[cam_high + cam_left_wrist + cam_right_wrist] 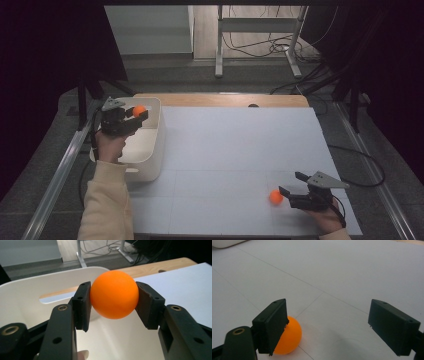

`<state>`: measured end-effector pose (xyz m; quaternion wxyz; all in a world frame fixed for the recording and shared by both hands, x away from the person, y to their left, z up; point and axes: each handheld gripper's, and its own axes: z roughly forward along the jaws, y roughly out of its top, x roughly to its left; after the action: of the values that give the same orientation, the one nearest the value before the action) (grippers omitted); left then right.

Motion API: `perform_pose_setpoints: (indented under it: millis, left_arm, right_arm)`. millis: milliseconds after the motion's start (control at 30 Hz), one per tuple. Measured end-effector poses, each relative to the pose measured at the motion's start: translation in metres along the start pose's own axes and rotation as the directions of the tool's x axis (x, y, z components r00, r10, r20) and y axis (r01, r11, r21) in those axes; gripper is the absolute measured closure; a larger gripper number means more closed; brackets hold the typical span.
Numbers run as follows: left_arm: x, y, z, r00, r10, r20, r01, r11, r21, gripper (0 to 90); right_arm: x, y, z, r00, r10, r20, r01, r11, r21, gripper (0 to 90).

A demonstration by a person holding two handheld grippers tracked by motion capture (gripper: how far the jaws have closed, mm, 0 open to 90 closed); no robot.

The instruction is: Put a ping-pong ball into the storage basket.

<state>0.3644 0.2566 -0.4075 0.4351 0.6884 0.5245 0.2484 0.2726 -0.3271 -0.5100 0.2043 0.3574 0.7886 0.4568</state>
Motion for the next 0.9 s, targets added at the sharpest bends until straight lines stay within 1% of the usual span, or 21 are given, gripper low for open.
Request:
perform_pose_setpoints:
  millis: [133, 300, 367, 433, 533, 567, 633, 700, 900]
  left_arm:
    - [0.002, -0.001, 0.004, 0.9999, 0.001, -0.015, 0.0, 0.9995, 0.032, 49.6]
    - [-0.001, -0.002, 0.009, 0.9993, 0.024, -0.03, -0.021, 0.9965, 0.081, 49.6]
    - [-0.002, -0.002, 0.011, 0.9985, 0.039, -0.04, -0.035, 0.9938, 0.106, 49.6]
    - [-0.005, -0.002, 0.014, 0.9968, 0.06, -0.054, -0.052, 0.9895, 0.135, 49.5]
    - [-0.007, -0.002, 0.018, 0.9955, 0.077, -0.056, -0.067, 0.9838, 0.166, 49.6]
    - [-0.007, -0.002, 0.018, 0.9955, 0.077, -0.056, -0.067, 0.9838, 0.166, 49.6]
    - [-0.008, -0.002, 0.018, 0.9946, 0.089, -0.054, -0.078, 0.9807, 0.179, 49.5]
    - [-0.009, -0.002, 0.019, 0.9943, 0.093, -0.052, -0.082, 0.9795, 0.184, 49.5]
    - [-0.01, -0.002, 0.019, 0.9941, 0.097, -0.048, -0.087, 0.9795, 0.182, 49.3]
  right_arm:
    - [0.0, 0.0, 0.0, 1.0, 0.003, 0.0, -0.003, 1.0, 0.0, 16.4]
    - [0.0, 0.0, 0.0, 1.0, 0.001, -0.001, -0.001, 1.0, 0.001, 16.4]
    - [0.0, 0.0, 0.0, 1.0, 0.001, -0.002, -0.001, 1.0, 0.001, 16.4]
    - [0.0, 0.0, 0.0, 1.0, 0.0, -0.001, 0.0, 1.0, 0.001, 16.4]
    - [0.0, 0.0, 0.0, 1.0, 0.0, -0.001, 0.0, 1.0, 0.001, 16.4]
    - [0.0, 0.0, 0.0, 1.0, 0.0, -0.001, 0.0, 1.0, 0.001, 16.4]
    - [0.0, 0.0, 0.0, 1.0, -0.001, -0.001, 0.001, 1.0, 0.001, 16.4]
    - [0.0, 0.0, 0.0, 1.0, 0.0, -0.001, 0.0, 1.0, 0.001, 16.4]
    - [0.0, 0.0, 0.0, 1.0, 0.0, -0.001, 0.0, 1.0, 0.001, 16.4]
